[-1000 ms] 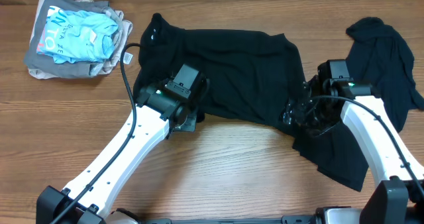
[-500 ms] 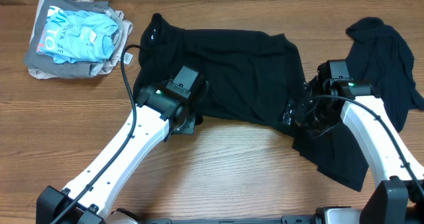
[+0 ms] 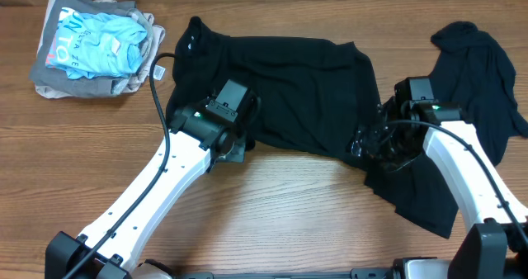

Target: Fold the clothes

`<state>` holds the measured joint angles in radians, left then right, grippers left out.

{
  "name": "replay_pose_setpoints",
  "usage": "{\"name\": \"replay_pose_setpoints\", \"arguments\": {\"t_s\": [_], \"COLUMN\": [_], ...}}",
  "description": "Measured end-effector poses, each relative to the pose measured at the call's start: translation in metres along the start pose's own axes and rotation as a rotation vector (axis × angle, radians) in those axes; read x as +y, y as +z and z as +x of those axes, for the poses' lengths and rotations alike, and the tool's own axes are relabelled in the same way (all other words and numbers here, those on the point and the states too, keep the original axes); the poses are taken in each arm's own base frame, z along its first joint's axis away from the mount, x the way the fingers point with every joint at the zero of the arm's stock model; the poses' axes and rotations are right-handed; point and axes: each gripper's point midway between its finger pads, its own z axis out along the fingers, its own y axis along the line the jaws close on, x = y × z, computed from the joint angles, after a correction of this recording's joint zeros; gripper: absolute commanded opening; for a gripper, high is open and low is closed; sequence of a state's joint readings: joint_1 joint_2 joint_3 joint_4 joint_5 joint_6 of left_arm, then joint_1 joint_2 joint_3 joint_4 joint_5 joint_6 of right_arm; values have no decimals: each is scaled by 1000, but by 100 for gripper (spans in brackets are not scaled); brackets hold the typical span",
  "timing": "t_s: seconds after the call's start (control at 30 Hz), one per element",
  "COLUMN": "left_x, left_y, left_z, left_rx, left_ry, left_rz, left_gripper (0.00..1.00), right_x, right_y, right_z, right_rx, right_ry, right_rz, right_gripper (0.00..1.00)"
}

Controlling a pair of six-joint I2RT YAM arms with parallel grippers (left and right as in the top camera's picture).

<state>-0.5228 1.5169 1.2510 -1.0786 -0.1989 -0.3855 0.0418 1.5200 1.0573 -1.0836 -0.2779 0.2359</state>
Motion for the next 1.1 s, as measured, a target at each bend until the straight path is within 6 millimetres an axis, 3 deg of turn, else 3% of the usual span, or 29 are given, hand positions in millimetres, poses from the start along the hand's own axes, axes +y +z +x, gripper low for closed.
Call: {"name": "replay_pose_setpoints", "arguments": {"t_s": [0.37, 0.43, 0.7, 0.8, 0.87, 0.93, 1.0, 1.1], "left_x": [-3, -3, -3, -3, -3, -3, -3, -3], "left_y": [0, 0, 0, 0, 0, 0, 0, 0], "left_z": [-6, -6, -6, -6, -6, -6, -6, -6], "left_rx": [-24, -24, -24, -24, -23, -23, -24, -24], "left_ry": [-6, -6, -6, -5, -5, -5, -6, -5], "left_rz": [14, 14, 14, 14, 14, 14, 14, 14], "left_gripper": [5, 5, 5, 5, 5, 4, 4, 4], "right_x": [-11, -11, -20, -21, -22, -24, -27, -29], "right_y": [36, 45, 67, 69, 70, 71, 73, 73], "right_z": [4, -4, -5, -6, -8, -8, -6, -6], "right_rx": [-29, -75, -132, -146, -156, -160, -158, -159], "right_ry": [27, 19, 9, 15, 24, 48, 64, 100], "right_rz": [-21, -37, -48, -48, -47, -38, -29, -24], "right_gripper": [91, 91, 80, 70, 57, 34, 4, 4]}}
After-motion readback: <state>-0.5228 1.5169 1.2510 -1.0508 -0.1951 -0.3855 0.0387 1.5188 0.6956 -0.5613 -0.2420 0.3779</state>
